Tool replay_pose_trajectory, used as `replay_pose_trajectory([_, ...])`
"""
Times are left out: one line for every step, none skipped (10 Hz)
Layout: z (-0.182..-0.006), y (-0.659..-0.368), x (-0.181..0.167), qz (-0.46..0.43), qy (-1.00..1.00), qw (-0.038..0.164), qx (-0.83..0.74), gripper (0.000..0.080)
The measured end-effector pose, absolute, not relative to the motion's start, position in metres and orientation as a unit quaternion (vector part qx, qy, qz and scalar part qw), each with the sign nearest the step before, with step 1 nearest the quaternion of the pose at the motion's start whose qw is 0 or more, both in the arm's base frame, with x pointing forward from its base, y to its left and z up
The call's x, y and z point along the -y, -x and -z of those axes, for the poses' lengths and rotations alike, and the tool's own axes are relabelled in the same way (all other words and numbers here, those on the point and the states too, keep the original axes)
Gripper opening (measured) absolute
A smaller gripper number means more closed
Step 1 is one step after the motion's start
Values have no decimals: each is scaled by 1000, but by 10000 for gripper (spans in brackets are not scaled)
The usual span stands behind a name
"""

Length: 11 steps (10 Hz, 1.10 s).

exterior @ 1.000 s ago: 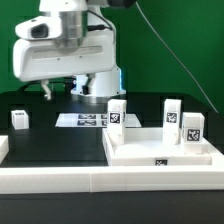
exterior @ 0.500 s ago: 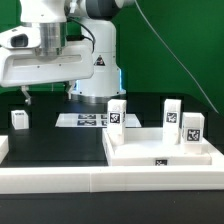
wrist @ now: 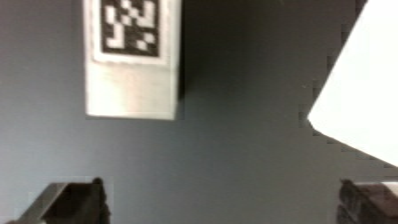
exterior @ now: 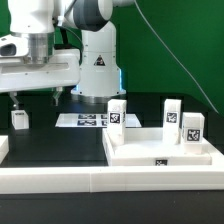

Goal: Assemble square table

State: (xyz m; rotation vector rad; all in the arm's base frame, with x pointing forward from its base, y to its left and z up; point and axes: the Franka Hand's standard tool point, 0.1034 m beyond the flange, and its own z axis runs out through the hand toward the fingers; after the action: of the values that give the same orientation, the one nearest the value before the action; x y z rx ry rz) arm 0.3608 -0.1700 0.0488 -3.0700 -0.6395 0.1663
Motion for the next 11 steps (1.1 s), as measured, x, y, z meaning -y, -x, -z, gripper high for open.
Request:
replay_pose_trajectory([-48,-359,181,-53,976,0,210,649])
replay_pose_trajectory([-51,-363,189,-55,977,6,207,649])
replay_pose_trajectory([-51,-365,188,-56,978,4,199,649])
replay_pose_trajectory([-50,-364,188,-57,978,4,200,649])
replay_pose_trajectory([-49,-364,185,-63,979,6,193,649])
replay_pose_trajectory([-47,-365,181,-83,978,10,192,649])
replay_pose_trajectory([-45,-369,187,-112,971,5,210,649])
replay_pose_trajectory([-44,-375,191,-134,968,-4,212,649])
replay_pose_trajectory([-42,-379,193,-151,963,-4,221,649])
replay_pose_trajectory([-41,-381,193,-181,956,-3,232,649])
replay_pose_trajectory([-42,-384,192,-209,951,-8,229,649])
